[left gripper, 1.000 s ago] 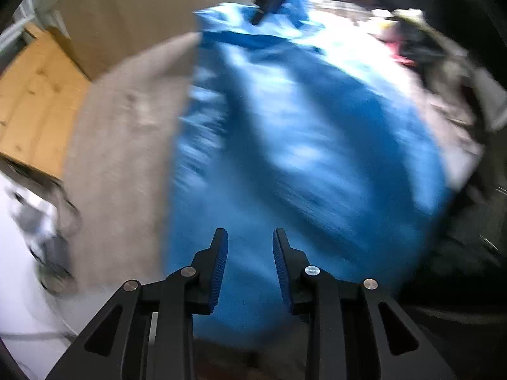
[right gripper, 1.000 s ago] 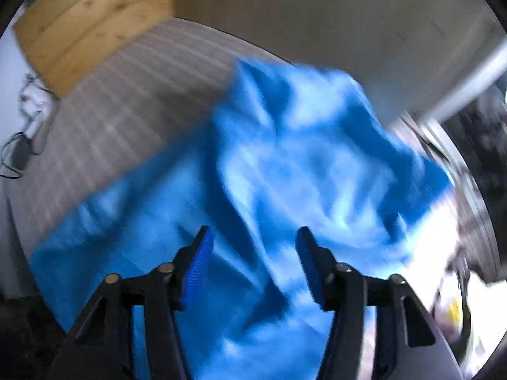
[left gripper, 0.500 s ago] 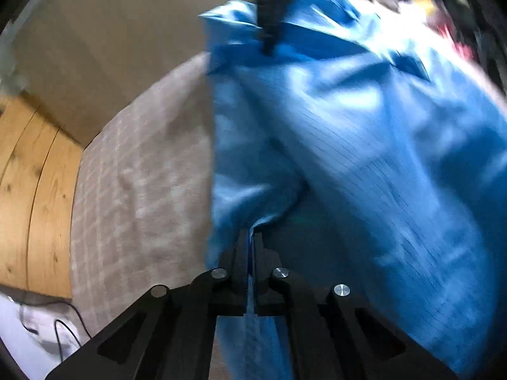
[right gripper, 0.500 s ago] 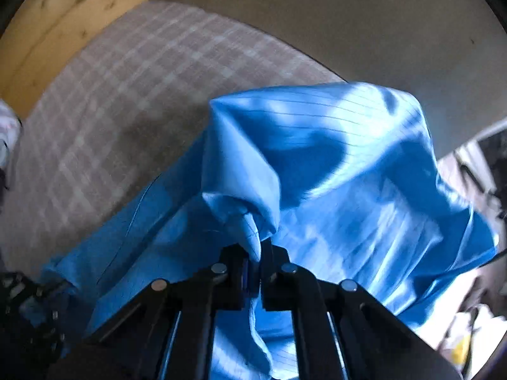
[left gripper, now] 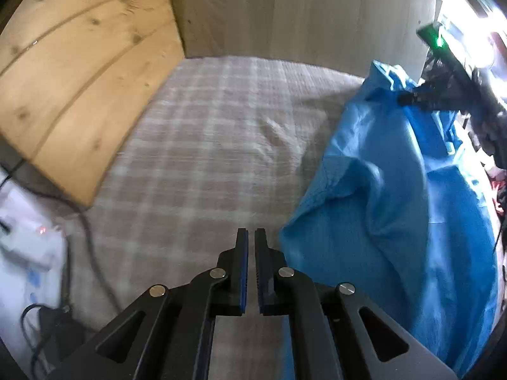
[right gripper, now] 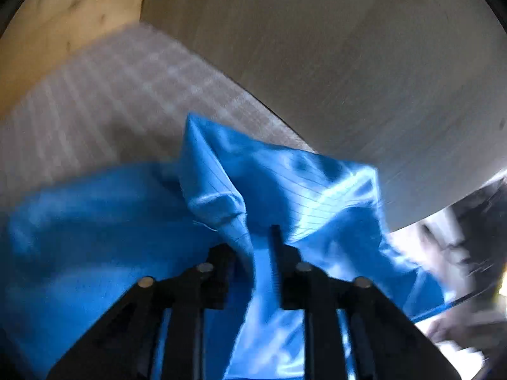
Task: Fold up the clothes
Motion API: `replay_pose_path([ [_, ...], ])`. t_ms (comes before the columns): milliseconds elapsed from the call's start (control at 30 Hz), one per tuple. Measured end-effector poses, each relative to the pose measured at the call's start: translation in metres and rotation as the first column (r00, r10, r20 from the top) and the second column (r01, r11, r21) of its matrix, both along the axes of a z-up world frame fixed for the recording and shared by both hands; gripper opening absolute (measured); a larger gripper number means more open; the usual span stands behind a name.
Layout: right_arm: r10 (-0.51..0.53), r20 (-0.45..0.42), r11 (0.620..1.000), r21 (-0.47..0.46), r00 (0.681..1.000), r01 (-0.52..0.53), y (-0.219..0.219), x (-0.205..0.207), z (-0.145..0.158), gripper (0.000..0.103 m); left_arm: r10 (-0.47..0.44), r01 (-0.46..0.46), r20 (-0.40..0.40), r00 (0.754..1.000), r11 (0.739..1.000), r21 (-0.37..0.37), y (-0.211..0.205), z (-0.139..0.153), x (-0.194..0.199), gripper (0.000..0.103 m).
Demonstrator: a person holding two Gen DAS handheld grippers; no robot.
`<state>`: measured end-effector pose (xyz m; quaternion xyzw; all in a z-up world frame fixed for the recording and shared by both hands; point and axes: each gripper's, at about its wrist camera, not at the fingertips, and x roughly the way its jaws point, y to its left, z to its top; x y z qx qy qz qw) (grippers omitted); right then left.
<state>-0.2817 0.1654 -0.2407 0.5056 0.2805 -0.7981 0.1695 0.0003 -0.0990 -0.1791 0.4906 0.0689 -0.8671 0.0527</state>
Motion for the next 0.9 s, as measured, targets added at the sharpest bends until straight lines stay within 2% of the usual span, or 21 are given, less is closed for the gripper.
replay_pose_path([
  [100, 0.000, -0.033, 0.998, -0.057, 0.999, -0.002, 0.001, 0.021, 0.024, 0.030, 0.010, -0.009, -0.035, 0.999, 0.999, 0.046, -0.007, 0.018, 0.040, 0.006],
  [167, 0.045, -0.044, 0.994, -0.093, 0.998, -0.049, -0.007, 0.039, 0.039, 0.032, -0.016, 0.020, -0.044, 0.999, 0.995, 0.102, 0.003, 0.025, 0.059, 0.008],
  [267, 0.173, 0.105, 0.967, -0.208, 0.979, -0.149, -0.042, 0.067, 0.039, 0.044, -0.078, 0.084, -0.037, 0.996, 0.975, 0.204, 0.037, 0.027, 0.097, 0.014],
  [333, 0.248, 0.229, 0.947, -0.264, 0.941, -0.185, -0.073, 0.085, 0.025, 0.044, -0.114, 0.116, -0.021, 0.993, 0.956, 0.268, 0.062, 0.021, 0.121, 0.017],
  [367, 0.280, 0.264, 0.943, -0.255, 0.923, -0.213, -0.091, 0.096, 0.014, 0.044, -0.133, 0.131, -0.013, 0.991, 0.947, 0.295, 0.076, 0.016, 0.133, 0.017],
  [467, 0.307, 0.293, 0.949, -0.170, 0.905, -0.267, -0.126, 0.111, -0.014, 0.044, -0.189, 0.173, 0.010, 0.982, 0.916, 0.361, 0.116, 0.002, 0.168, 0.019],
  [567, 0.272, 0.311, 0.962, -0.077, 0.911, -0.261, -0.138, 0.117, -0.035, 0.044, -0.215, 0.191, 0.019, 0.976, 0.901, 0.389, 0.138, -0.009, 0.180, 0.020],
  [633, 0.252, 0.318, 0.967, -0.052, 0.914, -0.248, -0.138, 0.115, -0.042, 0.044, -0.231, 0.204, 0.015, 0.973, 0.889, 0.410, 0.152, -0.014, 0.188, 0.025],
  [667, 0.249, 0.324, 0.968, -0.059, 0.913, -0.244, -0.136, 0.113, -0.043, 0.040, -0.246, 0.220, 0.013, 0.969, 0.888, 0.405, 0.160, -0.015, 0.190, 0.025],
  [700, 0.247, 0.330, 0.969, -0.065, 0.911, -0.239, -0.134, 0.112, -0.044, 0.027, -0.261, 0.236, 0.011, 0.965, 0.888, 0.394, 0.168, -0.017, 0.192, 0.026],
  [767, 0.248, 0.323, 0.968, -0.061, 0.913, -0.241, -0.132, 0.112, -0.042, 0.012, -0.285, 0.256, 0.019, 0.958, 0.884, 0.390, 0.180, -0.021, 0.191, 0.026],
  [900, 0.266, 0.289, 0.963, -0.042, 0.920, -0.266, -0.127, 0.116, -0.038, 0.007, -0.326, 0.291, 0.026, 0.945, 0.873, 0.391, 0.201, -0.028, 0.192, 0.027],
])
